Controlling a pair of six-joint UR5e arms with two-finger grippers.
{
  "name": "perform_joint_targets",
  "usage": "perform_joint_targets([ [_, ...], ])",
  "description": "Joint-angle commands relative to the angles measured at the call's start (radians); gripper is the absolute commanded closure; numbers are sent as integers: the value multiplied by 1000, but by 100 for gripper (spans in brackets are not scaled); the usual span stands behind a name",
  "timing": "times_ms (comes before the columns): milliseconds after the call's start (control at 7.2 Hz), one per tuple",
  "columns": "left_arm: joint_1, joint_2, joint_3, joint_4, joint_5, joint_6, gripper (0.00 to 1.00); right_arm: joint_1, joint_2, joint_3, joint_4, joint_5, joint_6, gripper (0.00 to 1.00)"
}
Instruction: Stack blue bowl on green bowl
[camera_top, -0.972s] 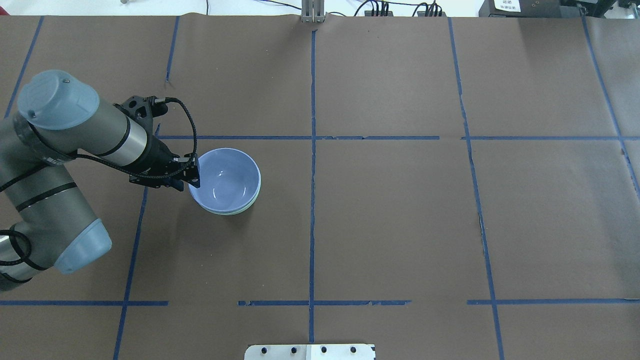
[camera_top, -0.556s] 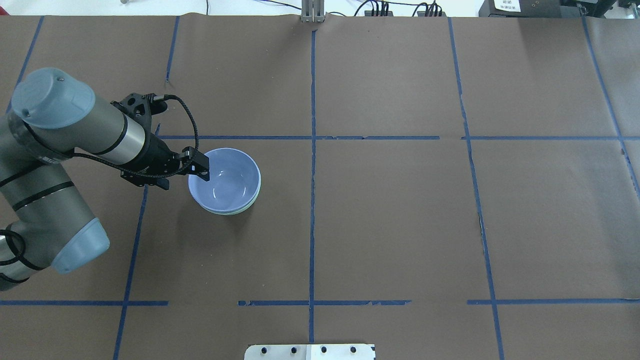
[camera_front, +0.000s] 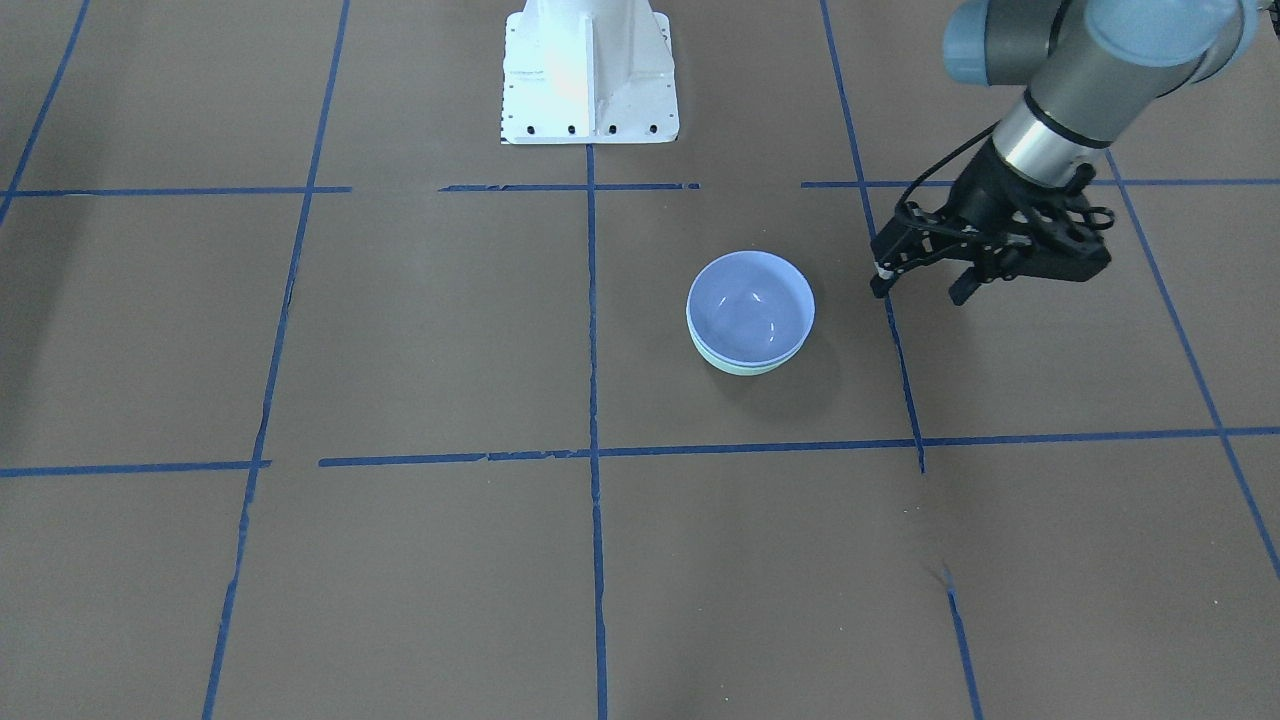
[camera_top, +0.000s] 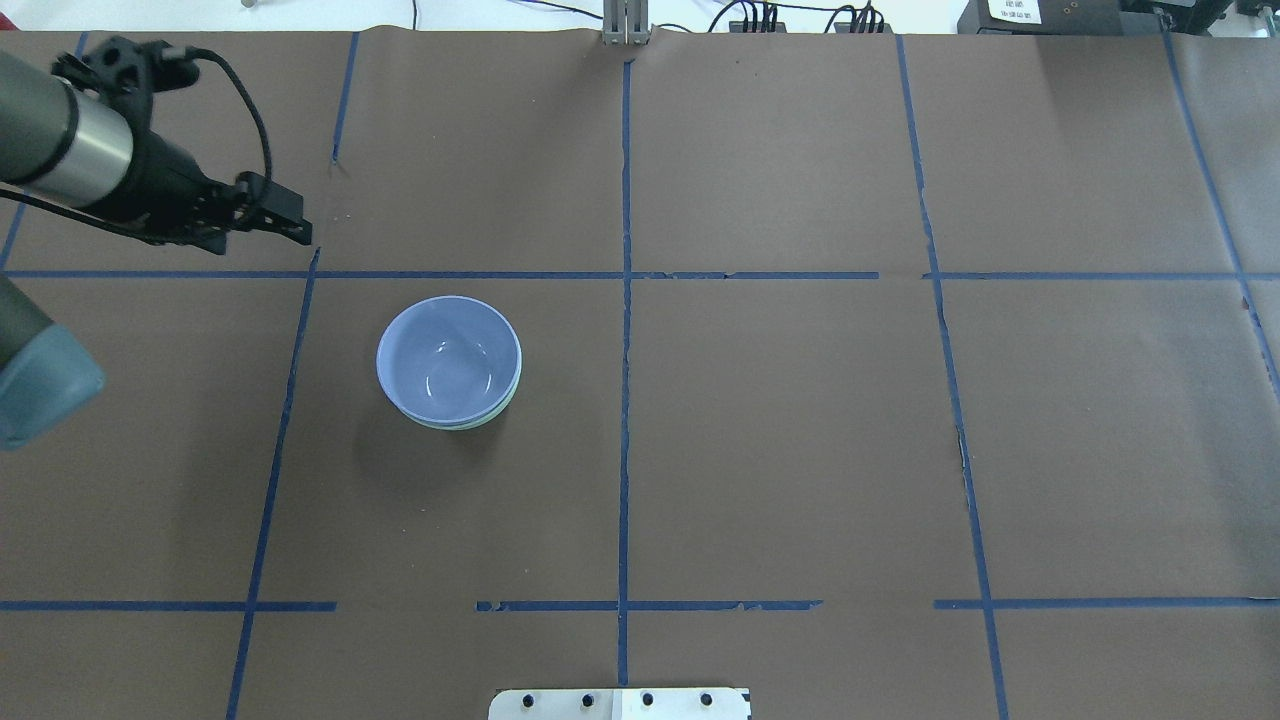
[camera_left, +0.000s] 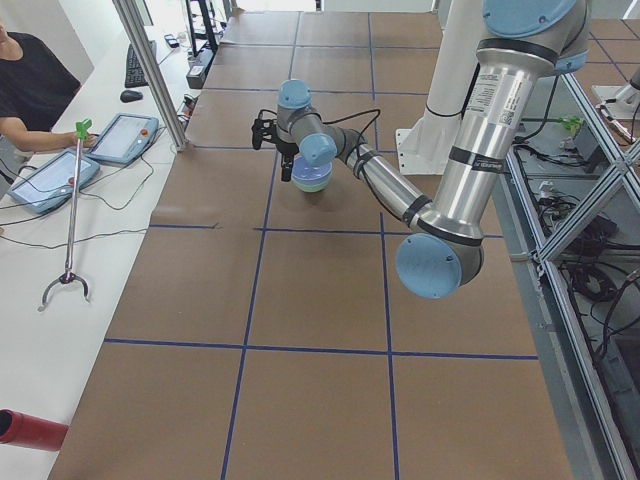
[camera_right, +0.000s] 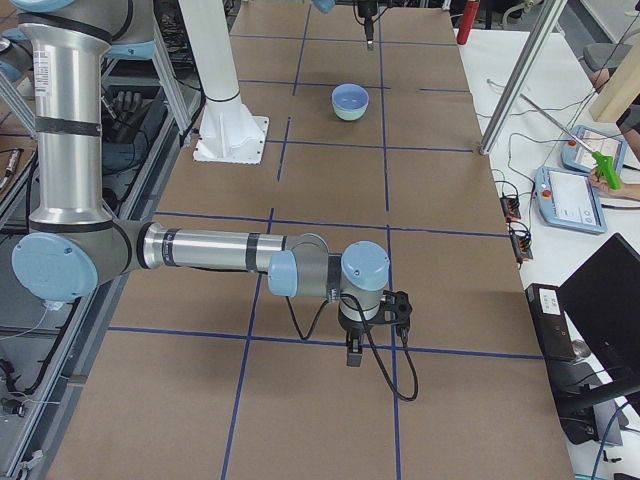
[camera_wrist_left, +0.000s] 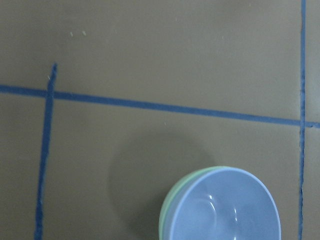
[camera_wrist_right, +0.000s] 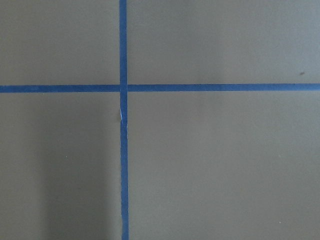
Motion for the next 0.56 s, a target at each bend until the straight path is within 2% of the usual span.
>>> perform_joint_targets([
  [0,-141,69,5,76,-2,369,0,0,0,0,0,0,0,0],
  [139,-221,106,35,87,0,579,0,0,0,0,0,0,1,0],
  [417,-381,166,138,92,-3,838,0,0,0,0,0,0,0,0],
])
